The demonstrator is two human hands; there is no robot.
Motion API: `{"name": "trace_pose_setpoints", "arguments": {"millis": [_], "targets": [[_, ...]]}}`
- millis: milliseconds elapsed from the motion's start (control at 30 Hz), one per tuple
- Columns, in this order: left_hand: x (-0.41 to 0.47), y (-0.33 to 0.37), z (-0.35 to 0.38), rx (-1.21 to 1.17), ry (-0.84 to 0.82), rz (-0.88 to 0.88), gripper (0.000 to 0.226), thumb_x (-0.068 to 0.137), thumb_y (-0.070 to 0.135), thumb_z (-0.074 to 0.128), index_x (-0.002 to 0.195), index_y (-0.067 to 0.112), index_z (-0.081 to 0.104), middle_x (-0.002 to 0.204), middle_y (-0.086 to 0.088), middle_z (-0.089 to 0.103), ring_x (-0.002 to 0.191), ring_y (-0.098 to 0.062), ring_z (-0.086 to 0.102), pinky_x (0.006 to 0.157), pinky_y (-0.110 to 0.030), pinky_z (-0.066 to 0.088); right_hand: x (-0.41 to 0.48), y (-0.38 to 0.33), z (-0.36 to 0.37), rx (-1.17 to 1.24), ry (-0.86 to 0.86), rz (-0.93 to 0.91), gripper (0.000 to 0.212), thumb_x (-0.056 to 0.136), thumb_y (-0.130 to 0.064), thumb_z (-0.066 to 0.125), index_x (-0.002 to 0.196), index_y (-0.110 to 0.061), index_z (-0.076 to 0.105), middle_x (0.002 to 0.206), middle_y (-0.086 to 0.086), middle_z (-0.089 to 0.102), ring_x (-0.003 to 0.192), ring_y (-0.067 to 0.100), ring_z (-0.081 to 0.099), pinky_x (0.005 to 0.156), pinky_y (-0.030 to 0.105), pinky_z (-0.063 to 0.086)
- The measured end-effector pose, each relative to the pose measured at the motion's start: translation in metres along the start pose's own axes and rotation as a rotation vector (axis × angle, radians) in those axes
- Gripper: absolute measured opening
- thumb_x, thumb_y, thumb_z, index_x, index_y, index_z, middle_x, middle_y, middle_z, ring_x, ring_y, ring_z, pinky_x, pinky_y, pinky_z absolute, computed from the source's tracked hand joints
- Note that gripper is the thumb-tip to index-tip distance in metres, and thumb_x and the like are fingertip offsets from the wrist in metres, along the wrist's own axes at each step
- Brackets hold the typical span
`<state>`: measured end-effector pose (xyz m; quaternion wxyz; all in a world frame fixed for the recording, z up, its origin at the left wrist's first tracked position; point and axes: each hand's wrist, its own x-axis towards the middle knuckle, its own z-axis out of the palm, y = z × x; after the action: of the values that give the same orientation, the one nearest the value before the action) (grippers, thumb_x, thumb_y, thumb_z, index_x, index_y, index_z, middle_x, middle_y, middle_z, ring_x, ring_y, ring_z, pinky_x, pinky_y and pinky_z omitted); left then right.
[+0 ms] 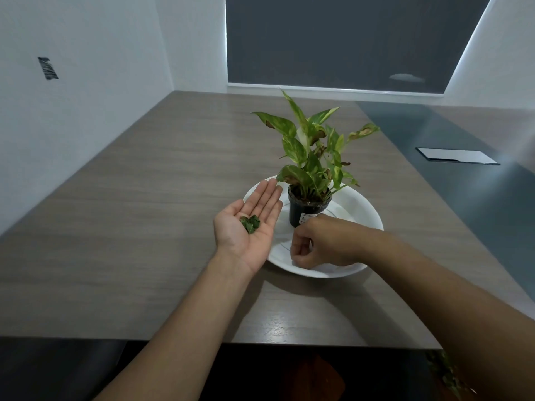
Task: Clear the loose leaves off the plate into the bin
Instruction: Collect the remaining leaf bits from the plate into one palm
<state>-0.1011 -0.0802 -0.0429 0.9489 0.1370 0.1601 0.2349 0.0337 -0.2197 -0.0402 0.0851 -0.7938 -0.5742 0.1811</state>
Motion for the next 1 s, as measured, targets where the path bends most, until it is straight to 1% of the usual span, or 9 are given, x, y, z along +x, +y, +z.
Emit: {"name": "trace_pose_setpoints", "arguments": {"millis": [167,267,400,500,600,700,833,933,1000], "targets": [[-0.004,0.002,-0.003,-0.01,0.013,-0.003,0.057,0.109,0.02,0.025,0.134,-0.011,0.065,0.133,-0.027,0.073,0.135,-0.039,0.065,0.124,-0.047,0.042,-0.006,0.0,-0.004,0.09,-0.01,0.026,0.008,0.089,-0.035,0.079,0.094,-0.028,0.08,0.087,-0.011,0.08,0.082,0.008,0.072,0.077,0.028,0.062],[-0.006,0.003,-0.006,-0.008,0.022,-0.001,0.058,0.109,0.02,0.024,0.135,-0.012,0.065,0.132,-0.027,0.073,0.135,-0.039,0.065,0.124,-0.047,0.042,-0.011,-0.007,-0.016,0.231,0.055,-0.002,0.005,0.09,-0.03,0.079,0.091,-0.026,0.079,0.084,-0.009,0.079,0.072,0.008,0.067,0.07,0.021,0.056],[-0.011,0.0,-0.005,-0.004,0.036,-0.005,0.056,0.109,0.019,0.026,0.136,-0.011,0.064,0.131,-0.027,0.075,0.131,-0.039,0.068,0.121,-0.046,0.046,-0.013,-0.033,-0.043,0.447,0.124,-0.094,0.005,0.094,-0.02,0.078,0.093,-0.016,0.079,0.075,0.002,0.073,0.064,0.003,0.059,0.061,0.023,0.054],[-0.019,-0.002,-0.003,-0.001,0.044,-0.03,0.054,0.11,0.02,0.029,0.137,-0.01,0.065,0.133,-0.029,0.073,0.127,-0.04,0.071,0.115,-0.045,0.052,-0.009,-0.055,-0.06,0.451,0.137,-0.172,0.007,0.099,-0.017,0.077,0.095,-0.012,0.08,0.074,-0.015,0.076,0.056,-0.003,0.058,0.055,0.015,0.048],[-0.026,-0.002,-0.001,0.009,0.05,-0.021,0.056,0.109,0.019,0.027,0.139,-0.014,0.061,0.139,-0.032,0.067,0.132,-0.04,0.066,0.118,-0.042,0.049,-0.004,-0.075,-0.067,0.393,0.116,-0.174,0.009,0.1,-0.022,0.078,0.102,-0.013,0.081,0.087,-0.003,0.083,0.048,-0.004,0.062,0.045,0.006,0.042],[-0.035,0.007,-0.002,0.01,0.074,0.013,0.053,0.11,0.017,0.028,0.134,-0.017,0.062,0.134,-0.034,0.068,0.121,-0.039,0.07,0.112,-0.04,0.053,0.001,-0.093,-0.067,0.276,0.142,-0.168,0.014,0.1,-0.028,0.077,0.108,-0.019,0.082,0.081,-0.005,0.08,0.043,-0.006,0.06,0.04,0.006,0.039],[-0.05,0.029,-0.01,-0.011,0.091,0.064,0.055,0.112,0.02,0.027,0.145,-0.013,0.056,0.147,-0.032,0.062,0.141,-0.039,0.059,0.123,-0.042,0.044,0.004,-0.119,-0.064,0.205,0.155,-0.186,0.011,0.099,-0.036,0.077,0.106,-0.029,0.081,0.091,-0.012,0.084,0.064,-0.007,0.069,0.057,0.007,0.046],[-0.065,0.049,-0.02,-0.025,0.067,0.105,0.057,0.111,0.021,0.026,0.149,-0.012,0.052,0.151,-0.031,0.058,0.144,-0.041,0.056,0.125,-0.043,0.04,0.009,-0.142,-0.059,0.239,0.158,-0.237,0.01,0.096,-0.04,0.08,0.095,-0.03,0.077,0.094,-0.01,0.084,0.07,-0.005,0.069,0.064,0.01,0.049],[-0.077,0.062,-0.029,-0.027,0.041,0.143,0.056,0.112,0.021,0.026,0.148,-0.012,0.052,0.148,-0.033,0.06,0.141,-0.042,0.059,0.12,-0.044,0.046,0.012,-0.159,-0.054,0.262,0.158,-0.287,0.013,0.097,-0.04,0.079,0.089,-0.032,0.074,0.099,-0.007,0.085,0.08,0.002,0.076,0.072,0.019,0.058]]}}
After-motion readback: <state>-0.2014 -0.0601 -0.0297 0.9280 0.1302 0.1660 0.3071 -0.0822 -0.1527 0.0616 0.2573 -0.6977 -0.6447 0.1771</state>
